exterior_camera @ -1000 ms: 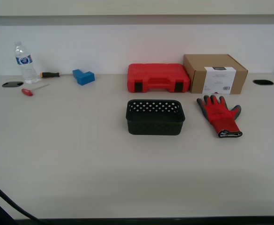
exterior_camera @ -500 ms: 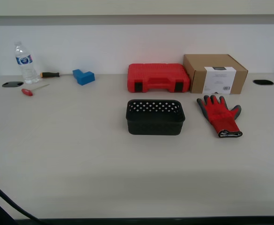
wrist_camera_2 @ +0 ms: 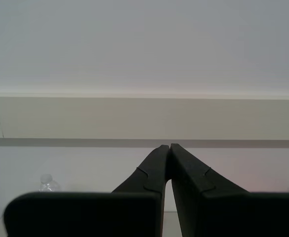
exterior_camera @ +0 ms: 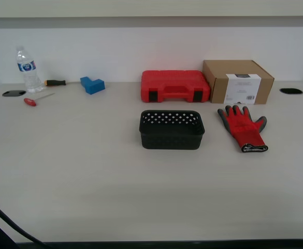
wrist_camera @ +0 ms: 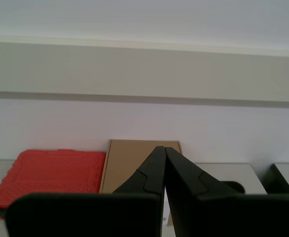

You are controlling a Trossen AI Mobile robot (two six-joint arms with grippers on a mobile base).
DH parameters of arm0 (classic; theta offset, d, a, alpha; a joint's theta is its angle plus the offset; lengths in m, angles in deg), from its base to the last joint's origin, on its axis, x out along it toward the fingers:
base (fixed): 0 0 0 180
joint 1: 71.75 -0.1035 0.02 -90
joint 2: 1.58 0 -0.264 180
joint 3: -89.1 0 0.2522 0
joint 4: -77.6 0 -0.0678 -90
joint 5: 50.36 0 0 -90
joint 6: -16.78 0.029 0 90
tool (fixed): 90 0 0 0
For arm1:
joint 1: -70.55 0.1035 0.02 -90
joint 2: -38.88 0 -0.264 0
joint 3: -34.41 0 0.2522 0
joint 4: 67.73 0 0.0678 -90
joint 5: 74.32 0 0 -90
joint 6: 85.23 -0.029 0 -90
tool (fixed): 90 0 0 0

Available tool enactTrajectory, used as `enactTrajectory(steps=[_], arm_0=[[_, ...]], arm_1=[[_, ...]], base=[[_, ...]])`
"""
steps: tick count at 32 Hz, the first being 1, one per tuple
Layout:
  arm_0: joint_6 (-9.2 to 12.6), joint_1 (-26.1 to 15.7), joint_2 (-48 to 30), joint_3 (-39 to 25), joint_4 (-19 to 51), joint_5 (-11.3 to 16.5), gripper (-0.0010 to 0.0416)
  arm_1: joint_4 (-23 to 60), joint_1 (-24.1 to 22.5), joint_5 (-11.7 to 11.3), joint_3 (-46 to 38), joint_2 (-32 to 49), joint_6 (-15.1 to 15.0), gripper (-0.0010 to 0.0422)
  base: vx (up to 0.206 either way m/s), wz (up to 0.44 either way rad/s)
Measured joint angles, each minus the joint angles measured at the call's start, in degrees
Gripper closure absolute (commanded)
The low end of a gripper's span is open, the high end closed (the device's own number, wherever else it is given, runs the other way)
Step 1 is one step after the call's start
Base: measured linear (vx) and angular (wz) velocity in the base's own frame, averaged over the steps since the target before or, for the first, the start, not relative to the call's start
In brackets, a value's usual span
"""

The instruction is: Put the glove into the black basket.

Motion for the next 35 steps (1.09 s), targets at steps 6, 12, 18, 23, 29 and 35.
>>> enactTrajectory(steps=[6,12,18,23,29,35], arm_0=[[0.17,0.48,-4.94,-0.74,4.7,-0.02,0.0405],[1.49,3.3,-9.57,-0.72,7.91,-0.02,0.0405],[1.55,6.45,-14.01,-0.7,10.91,2.45,0.0405],[1.77,6.64,-17.57,-0.7,11.04,3.72,0.0405],[1.92,6.64,-23.12,-0.85,10.93,7.39,0.0405],[2.6,6.64,-27.28,-1.46,10.91,9.64,0.0405]], arm_1=[[0.0,0.0,0.0,0.0,0.0,0.02,0.0412],[0.0,0.0,0.0,0.0,0.0,0.0,0.0412],[0.0,0.0,0.0,0.0,0.0,0.0,0.0412],[0.0,0.0,0.0,0.0,0.0,0.0,0.0412],[0.02,0.0,0.0,0.0,0.0,0.0,0.0412],[0.02,0.0,0.0,0.0,0.0,0.0,0.0412]], base=[[0.0,0.0],[0.0,0.0],[0.0,0.0],[0.0,0.0],[0.0,0.0],[0.0,0.0]])
